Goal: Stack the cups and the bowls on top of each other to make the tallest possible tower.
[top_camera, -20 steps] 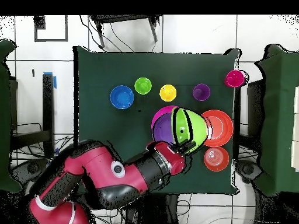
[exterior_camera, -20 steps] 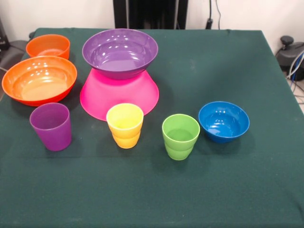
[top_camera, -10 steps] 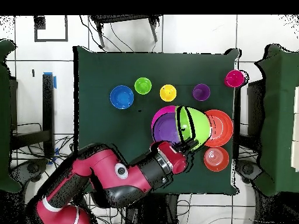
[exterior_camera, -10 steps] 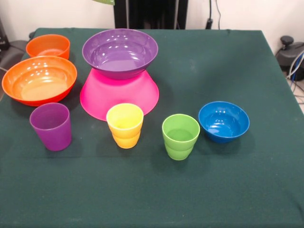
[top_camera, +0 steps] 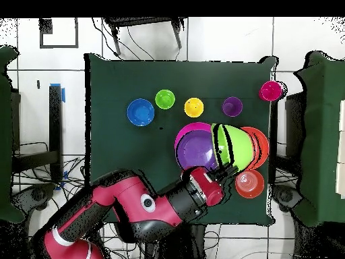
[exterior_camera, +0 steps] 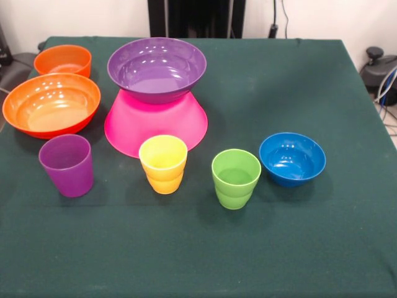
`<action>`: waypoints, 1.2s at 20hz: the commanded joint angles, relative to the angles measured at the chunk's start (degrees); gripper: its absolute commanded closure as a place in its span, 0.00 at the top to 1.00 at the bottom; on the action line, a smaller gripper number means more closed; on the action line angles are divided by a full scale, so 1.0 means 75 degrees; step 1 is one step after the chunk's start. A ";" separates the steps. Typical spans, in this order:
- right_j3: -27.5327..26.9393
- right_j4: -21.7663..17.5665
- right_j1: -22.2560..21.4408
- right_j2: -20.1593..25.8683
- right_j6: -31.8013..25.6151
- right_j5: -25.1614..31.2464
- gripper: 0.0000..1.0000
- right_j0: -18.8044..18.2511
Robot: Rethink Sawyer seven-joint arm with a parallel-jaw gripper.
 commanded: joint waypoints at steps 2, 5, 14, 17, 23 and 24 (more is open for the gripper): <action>-0.1245 0.0071 -0.0145 0.1633 0.2491 0.1307 0.00 0.0309; -0.1356 -0.0044 -0.0338 0.2020 0.2452 0.1680 0.00 0.0450; -0.3005 0.2293 -0.5365 0.6325 -0.4806 0.6904 0.00 0.1662; -0.2998 0.2620 -0.5144 0.6122 -0.4838 0.6774 0.00 0.1682; -0.3055 0.2758 -0.4853 0.5971 -0.4637 0.6787 0.00 0.1693; -0.3075 0.2791 -0.4811 0.5974 -0.4605 0.6836 0.00 0.1687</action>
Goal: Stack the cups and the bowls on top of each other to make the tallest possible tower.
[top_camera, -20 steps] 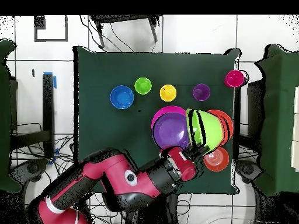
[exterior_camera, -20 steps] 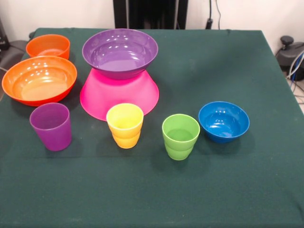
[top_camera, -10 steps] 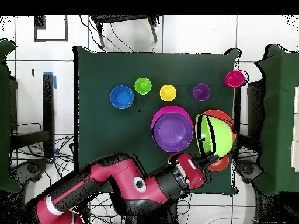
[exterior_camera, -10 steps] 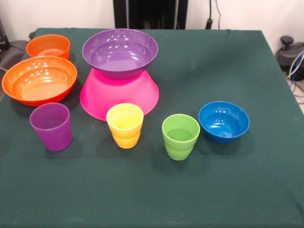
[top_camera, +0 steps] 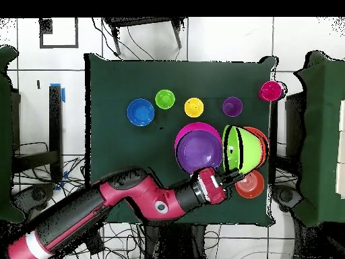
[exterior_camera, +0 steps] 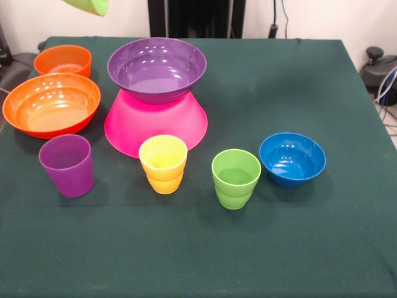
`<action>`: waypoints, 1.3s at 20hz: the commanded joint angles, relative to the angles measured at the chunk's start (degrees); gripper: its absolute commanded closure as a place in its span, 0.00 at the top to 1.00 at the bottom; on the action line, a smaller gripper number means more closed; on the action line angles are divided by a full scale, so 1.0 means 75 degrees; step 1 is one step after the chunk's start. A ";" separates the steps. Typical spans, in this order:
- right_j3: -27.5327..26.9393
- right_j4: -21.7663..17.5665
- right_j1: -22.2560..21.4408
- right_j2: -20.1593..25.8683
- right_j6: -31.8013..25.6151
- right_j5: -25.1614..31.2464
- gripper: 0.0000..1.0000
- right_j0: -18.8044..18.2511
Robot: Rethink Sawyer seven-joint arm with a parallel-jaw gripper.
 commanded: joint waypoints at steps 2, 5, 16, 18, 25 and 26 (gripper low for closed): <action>-0.1714 0.0705 -0.1033 0.1468 -0.1629 0.0822 0.00 0.0139; -0.1766 0.0720 -0.0875 0.1396 -0.1566 0.0872 0.00 0.0140; -0.1891 0.0968 -0.0609 0.1308 -0.1529 0.1343 0.00 0.0193; -0.1951 0.1029 -0.0529 0.1315 -0.1483 0.1501 0.00 0.0198; -0.1946 0.0839 -0.0232 0.1146 -0.1413 0.1780 0.00 0.0225; -0.1859 0.0704 -0.0216 0.1096 -0.1398 0.1681 0.00 0.0238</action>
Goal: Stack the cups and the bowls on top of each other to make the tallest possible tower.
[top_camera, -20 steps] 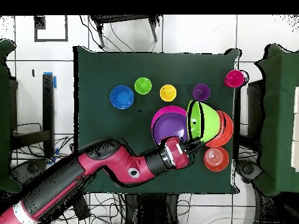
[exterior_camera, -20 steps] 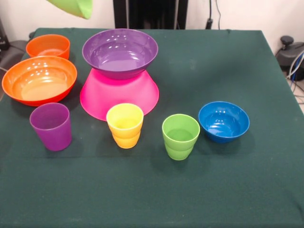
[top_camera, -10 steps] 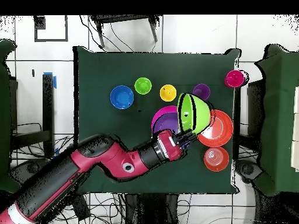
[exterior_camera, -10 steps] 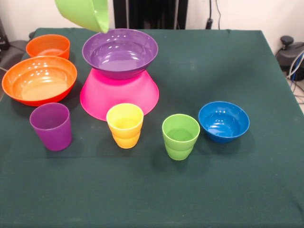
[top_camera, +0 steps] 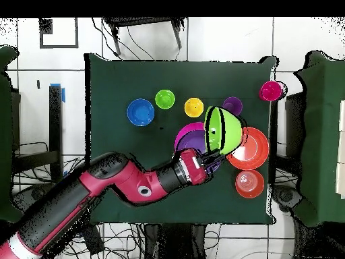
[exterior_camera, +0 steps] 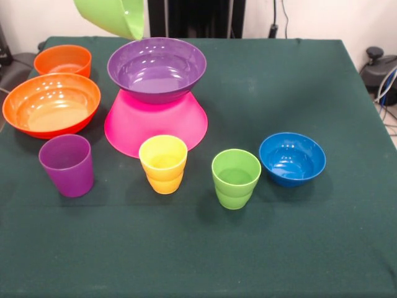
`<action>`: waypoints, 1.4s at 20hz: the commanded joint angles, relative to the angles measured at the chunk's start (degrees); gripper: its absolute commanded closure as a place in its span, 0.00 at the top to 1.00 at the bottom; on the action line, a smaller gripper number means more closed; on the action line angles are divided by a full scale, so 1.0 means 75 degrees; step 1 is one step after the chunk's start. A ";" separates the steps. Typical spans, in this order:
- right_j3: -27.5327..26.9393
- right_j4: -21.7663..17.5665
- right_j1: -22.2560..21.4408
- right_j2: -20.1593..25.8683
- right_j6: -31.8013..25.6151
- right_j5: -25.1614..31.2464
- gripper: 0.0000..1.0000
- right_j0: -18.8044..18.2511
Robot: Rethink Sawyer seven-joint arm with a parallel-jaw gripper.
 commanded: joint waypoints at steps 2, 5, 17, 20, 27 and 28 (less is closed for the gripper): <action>-0.0780 -0.0055 0.0624 0.0844 -0.0485 0.0522 0.00 0.0100; -0.0738 -0.0091 0.0748 0.0814 -0.0403 0.0602 0.00 0.0101; -0.0918 0.0317 0.0758 0.1160 -0.0653 0.1182 0.00 0.0121; -0.1197 0.0358 0.0888 0.1143 -0.0602 0.1343 0.00 0.0052; -0.1617 0.0595 0.1011 0.1246 -0.0700 0.2080 0.00 0.0037; -0.1688 0.0608 0.1078 0.1234 -0.0641 0.2177 0.00 0.0023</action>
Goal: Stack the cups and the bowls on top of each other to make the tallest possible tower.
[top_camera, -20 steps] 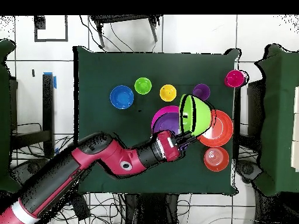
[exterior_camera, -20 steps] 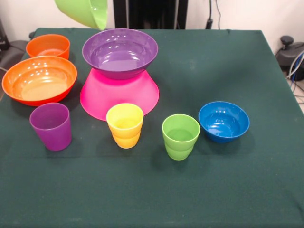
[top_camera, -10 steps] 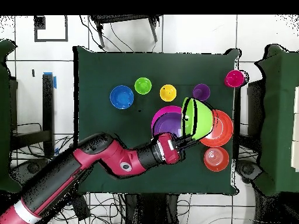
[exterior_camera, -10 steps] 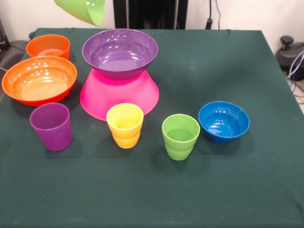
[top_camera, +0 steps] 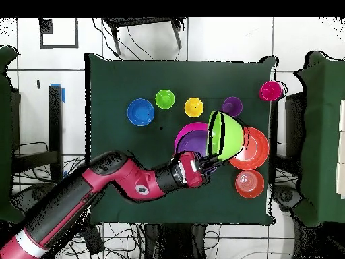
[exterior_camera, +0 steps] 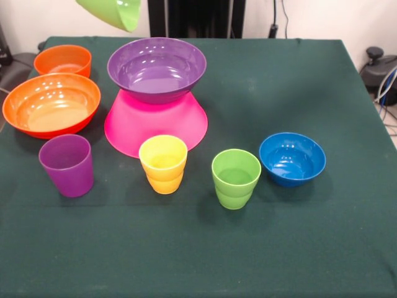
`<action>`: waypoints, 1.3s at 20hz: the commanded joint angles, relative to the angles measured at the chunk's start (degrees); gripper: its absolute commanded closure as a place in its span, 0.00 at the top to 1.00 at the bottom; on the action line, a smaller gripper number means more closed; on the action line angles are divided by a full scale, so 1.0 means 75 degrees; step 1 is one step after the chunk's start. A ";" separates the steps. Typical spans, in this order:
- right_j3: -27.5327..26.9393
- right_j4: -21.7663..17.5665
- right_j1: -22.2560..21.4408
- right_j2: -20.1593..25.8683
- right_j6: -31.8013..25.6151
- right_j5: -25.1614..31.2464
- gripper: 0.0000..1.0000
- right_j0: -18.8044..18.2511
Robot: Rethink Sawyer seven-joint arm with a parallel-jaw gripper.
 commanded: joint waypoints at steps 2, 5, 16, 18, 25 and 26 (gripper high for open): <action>-0.1465 0.0520 0.0681 0.1208 -0.0460 0.0947 0.00 -0.0047; -0.1589 0.0530 0.0793 0.1212 -0.0282 0.1027 0.00 -0.0081; -0.1956 0.0845 0.1217 0.1078 0.0106 0.1434 0.00 -0.0134; -0.1997 0.0866 0.1318 0.1008 0.0125 0.1520 0.00 -0.0152; -0.2192 0.0923 0.1636 0.0779 0.0173 0.1931 0.00 -0.0229; -0.2223 0.0939 0.1671 0.0762 0.0226 0.1948 0.00 -0.0253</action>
